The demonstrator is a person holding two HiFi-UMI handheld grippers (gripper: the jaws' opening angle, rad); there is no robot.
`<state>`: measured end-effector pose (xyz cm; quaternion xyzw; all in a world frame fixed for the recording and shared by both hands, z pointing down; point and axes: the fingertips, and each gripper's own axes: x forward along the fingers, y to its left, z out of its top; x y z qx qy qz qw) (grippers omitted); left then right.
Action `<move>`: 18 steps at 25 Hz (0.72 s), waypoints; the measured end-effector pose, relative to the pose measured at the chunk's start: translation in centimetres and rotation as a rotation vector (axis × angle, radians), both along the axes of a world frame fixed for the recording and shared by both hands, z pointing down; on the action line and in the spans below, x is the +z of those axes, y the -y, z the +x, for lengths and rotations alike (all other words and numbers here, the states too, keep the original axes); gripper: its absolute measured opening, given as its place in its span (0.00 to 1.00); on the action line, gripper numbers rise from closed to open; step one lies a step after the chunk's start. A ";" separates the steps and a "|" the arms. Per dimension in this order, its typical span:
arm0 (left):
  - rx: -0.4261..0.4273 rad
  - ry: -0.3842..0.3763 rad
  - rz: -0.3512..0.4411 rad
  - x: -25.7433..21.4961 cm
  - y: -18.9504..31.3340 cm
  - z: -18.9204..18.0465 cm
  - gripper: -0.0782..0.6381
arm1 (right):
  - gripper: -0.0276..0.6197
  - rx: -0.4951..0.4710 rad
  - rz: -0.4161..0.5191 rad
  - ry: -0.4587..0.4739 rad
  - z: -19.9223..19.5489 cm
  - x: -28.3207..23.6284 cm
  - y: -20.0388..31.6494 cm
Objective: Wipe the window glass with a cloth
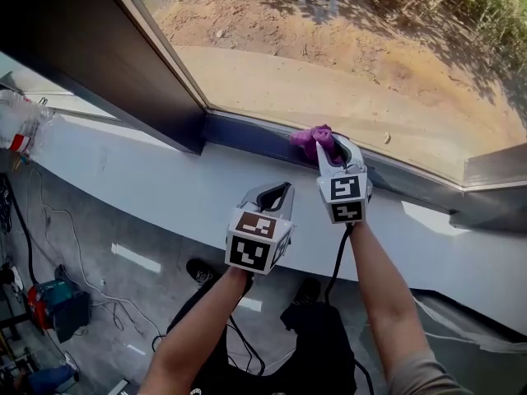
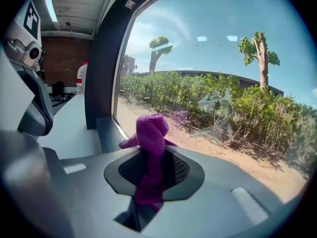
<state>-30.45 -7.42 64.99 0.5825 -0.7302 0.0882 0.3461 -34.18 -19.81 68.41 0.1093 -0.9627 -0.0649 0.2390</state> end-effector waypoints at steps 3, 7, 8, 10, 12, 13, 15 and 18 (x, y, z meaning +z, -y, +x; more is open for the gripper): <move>0.004 -0.004 -0.004 -0.1 0.2 0.3 0.11 | 0.19 0.013 -0.002 -0.013 0.9 0.1 0.7; 0.008 -0.010 -0.004 -0.6 0.7 0.7 0.11 | 0.19 0.038 0.009 -0.024 2.4 -0.2 1.9; 0.012 -0.012 -0.005 -0.7 0.9 1.0 0.11 | 0.19 0.047 0.010 -0.028 2.9 -0.2 2.3; 0.022 -0.015 -0.008 -0.9 1.2 1.7 0.11 | 0.19 0.068 0.005 -0.036 4.1 -0.4 3.1; 0.032 -0.017 -0.008 -1.1 1.7 2.5 0.11 | 0.19 0.093 -0.011 -0.040 5.2 -0.5 3.9; 0.037 -0.018 -0.006 -1.3 1.9 2.8 0.11 | 0.19 0.104 -0.019 -0.037 5.6 -0.7 4.2; 0.043 -0.019 0.000 -1.8 2.4 3.5 0.11 | 0.19 0.114 -0.022 -0.026 6.1 -1.5 4.4; 0.049 -0.020 0.008 -2.8 2.8 4.2 0.11 | 0.19 0.106 -0.013 0.000 5.9 -3.7 4.3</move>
